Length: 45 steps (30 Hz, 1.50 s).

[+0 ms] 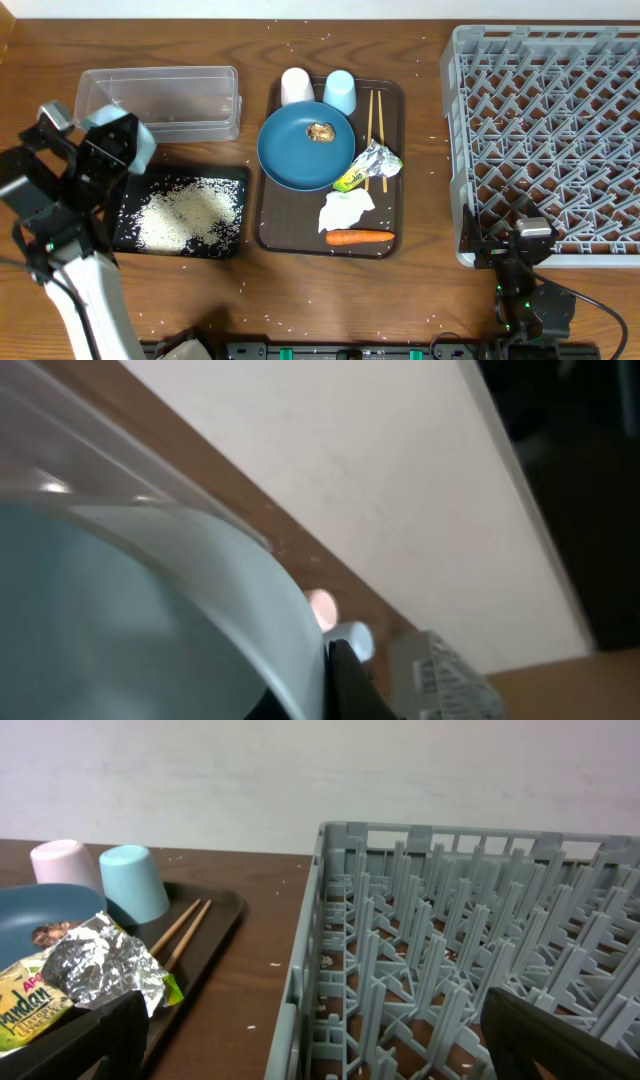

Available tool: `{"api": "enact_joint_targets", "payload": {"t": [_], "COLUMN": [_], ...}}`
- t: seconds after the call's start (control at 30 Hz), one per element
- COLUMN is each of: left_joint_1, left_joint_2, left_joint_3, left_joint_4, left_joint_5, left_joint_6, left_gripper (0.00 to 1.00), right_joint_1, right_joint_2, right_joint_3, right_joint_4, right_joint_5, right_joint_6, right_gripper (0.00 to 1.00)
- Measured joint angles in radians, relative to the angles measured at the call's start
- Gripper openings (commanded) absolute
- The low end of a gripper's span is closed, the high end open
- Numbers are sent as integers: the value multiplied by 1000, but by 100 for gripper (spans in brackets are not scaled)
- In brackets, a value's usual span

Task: Sort waste into correct bins and load items into the dishwasher rack
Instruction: 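Turn the bowl upright and carry it back to the brown tray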

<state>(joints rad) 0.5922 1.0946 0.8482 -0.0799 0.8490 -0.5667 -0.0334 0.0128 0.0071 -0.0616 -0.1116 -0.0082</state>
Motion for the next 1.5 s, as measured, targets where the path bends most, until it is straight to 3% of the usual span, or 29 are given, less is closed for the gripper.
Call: {"api": "enact_joint_targets", "payload": {"t": [0.17,0.47,0.93,1.17,1.5], "left_joint_1": [-75,-335,-868,-1092,-1249], "left_joint_2": [-128,-141,-123,49,345], "left_joint_3": [2,2,2,2,2], "left_joint_4": [-218,-365,-550,-521,-375], "left_joint_5": [-254,-552,-859,-936,-941], "left_joint_6": [104,183,197,123,37], "left_gripper": [6,6,6,6,6], "right_joint_1": [0,0,0,0,0], "right_joint_2": [0,0,0,0,0], "right_joint_3": [0,0,0,0,0], "right_joint_4": [0,0,0,0,0], "right_joint_5": [0,0,0,0,0], "right_joint_6": [0,0,0,0,0], "right_gripper": [99,99,99,99,99]}}
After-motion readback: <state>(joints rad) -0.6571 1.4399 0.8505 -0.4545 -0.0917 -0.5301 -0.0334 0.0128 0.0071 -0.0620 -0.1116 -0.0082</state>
